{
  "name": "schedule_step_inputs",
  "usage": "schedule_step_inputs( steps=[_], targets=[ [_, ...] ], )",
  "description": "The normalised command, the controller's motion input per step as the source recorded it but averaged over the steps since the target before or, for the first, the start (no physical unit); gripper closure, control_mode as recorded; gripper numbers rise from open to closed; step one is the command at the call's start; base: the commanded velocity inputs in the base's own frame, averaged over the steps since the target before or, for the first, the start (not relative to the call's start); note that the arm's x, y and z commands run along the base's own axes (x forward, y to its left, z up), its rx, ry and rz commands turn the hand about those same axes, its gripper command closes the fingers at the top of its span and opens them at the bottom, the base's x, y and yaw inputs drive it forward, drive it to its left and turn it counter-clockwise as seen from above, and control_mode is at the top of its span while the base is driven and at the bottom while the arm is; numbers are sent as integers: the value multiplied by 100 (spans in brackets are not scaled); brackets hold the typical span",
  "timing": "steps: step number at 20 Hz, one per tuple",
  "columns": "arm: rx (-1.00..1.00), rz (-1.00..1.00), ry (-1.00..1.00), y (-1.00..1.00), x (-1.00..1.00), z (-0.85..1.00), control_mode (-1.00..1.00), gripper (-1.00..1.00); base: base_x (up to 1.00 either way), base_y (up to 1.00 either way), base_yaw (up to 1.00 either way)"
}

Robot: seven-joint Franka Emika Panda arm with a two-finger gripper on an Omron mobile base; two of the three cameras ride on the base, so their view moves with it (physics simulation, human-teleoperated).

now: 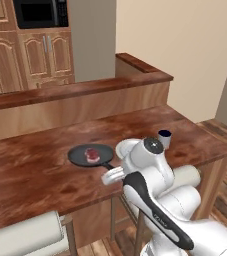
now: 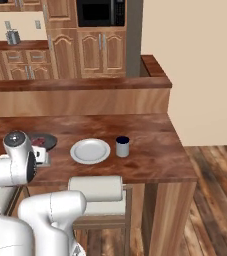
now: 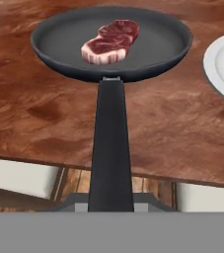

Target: Pick up the pan with the steak in it and place it on the dining table. Then place the steak on the plate.

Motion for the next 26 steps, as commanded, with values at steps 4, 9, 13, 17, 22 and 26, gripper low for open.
schedule_step_inputs(
  steps=[4,9,13,17,22,26],
  targets=[
    [2,-11,-6,-41,-24,-25,-100,100,0,0,0],
    [0,0,0,-1,-1,-6,-100,100,0,0,0],
    [-2,0,-2,-11,-14,-54,-100,100,0,0,0],
    [-5,-1,-3,-5,-11,-72,-100,100,0,0,0],
    [0,-2,-12,0,5,-53,-100,100,0,0,0],
    [1,-2,-16,-6,18,-54,-100,100,0,0,0]
  ],
)
